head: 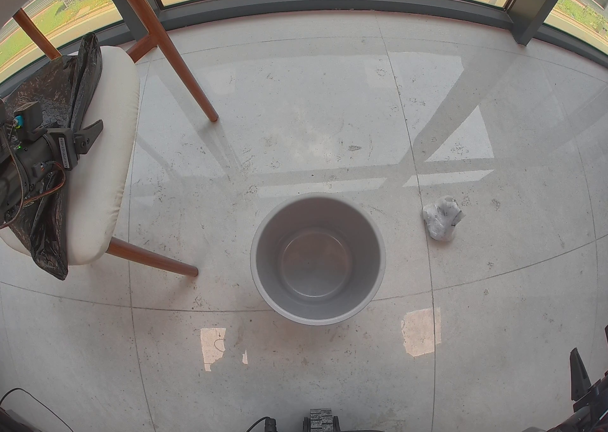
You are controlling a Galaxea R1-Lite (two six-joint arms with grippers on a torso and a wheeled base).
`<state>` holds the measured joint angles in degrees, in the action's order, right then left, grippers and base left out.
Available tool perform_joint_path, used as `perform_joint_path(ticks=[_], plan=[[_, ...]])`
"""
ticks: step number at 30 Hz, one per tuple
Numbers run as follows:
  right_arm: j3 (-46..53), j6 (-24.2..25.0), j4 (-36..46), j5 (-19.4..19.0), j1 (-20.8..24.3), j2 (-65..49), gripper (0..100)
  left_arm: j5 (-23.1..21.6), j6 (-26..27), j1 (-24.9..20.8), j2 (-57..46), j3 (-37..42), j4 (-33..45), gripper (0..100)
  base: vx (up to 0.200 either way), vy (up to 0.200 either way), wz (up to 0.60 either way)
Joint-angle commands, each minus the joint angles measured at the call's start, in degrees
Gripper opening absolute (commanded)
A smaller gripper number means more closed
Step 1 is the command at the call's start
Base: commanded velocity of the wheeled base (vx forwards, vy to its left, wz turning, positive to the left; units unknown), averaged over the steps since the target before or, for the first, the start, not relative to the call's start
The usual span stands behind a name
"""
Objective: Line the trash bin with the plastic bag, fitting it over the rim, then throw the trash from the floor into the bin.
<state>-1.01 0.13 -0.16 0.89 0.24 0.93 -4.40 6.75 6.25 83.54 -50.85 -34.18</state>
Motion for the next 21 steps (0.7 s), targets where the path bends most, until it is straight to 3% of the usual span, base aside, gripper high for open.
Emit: perform_joint_path(ticks=[1, 21], plan=[[1.0, 0.0, 0.0, 0.0, 0.0, -0.8, 100, -0.2, -0.1, 0.0, 0.7, -0.2, 0.0, 0, 0.000, 0.000, 0.00], [1.0, 0.0, 0.0, 0.0, 0.0, -0.8, 100, -1.0, -1.7, -0.4, -0.2, 0.0, 0.6, 0, 0.000, 0.000, 0.00]])
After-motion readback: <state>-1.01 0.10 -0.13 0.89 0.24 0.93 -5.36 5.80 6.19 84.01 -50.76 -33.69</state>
